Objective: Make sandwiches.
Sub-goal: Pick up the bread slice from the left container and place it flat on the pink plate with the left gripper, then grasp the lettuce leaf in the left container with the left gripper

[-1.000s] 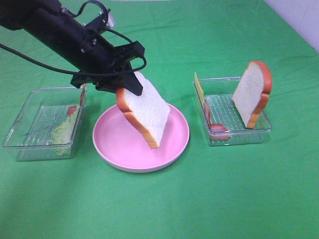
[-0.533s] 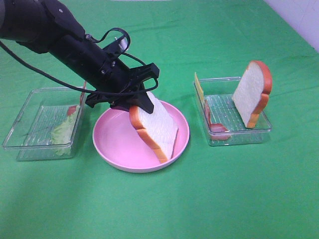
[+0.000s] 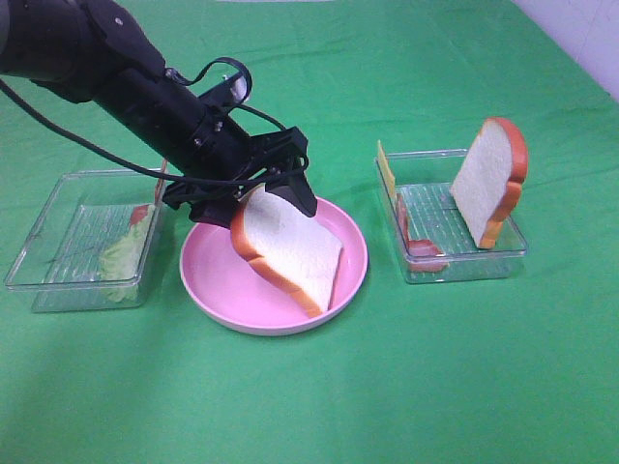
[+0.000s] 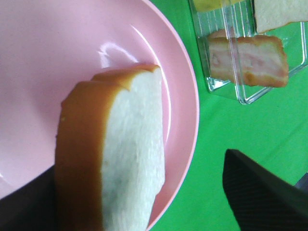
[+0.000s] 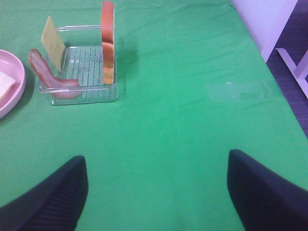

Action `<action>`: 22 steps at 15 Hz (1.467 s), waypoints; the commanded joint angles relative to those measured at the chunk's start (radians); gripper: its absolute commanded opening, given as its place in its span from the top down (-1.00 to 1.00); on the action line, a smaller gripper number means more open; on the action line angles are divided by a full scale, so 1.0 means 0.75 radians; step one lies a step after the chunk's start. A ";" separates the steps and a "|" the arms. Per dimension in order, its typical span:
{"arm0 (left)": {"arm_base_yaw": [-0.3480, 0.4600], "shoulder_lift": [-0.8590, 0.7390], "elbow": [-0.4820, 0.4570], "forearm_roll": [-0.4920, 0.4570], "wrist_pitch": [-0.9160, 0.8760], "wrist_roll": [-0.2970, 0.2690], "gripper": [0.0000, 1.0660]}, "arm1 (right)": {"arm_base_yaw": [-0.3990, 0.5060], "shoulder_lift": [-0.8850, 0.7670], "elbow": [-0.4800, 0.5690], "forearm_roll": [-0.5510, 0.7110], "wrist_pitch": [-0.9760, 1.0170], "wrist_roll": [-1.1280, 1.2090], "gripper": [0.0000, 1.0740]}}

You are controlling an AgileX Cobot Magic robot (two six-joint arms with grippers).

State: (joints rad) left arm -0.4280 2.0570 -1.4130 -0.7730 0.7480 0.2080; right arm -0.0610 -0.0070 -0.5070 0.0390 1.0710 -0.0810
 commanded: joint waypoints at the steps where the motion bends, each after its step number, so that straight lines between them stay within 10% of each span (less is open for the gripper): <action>1: -0.001 -0.068 -0.008 0.099 0.013 -0.008 -0.49 | -0.004 -0.017 0.004 -0.004 -0.017 0.013 -0.41; 15: -0.001 -0.289 -0.196 1.119 0.468 -0.701 -0.48 | -0.004 -0.017 0.004 -0.004 -0.017 0.013 -0.41; 22: 0.081 -0.184 -0.196 1.153 0.540 -0.728 -0.42 | -0.004 -0.017 0.004 -0.004 -0.017 0.013 -0.41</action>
State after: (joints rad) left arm -0.3650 1.9120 -1.5560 0.0980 1.1380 -0.3330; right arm -0.0610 -0.0070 -0.5070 0.0390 1.0710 -0.0810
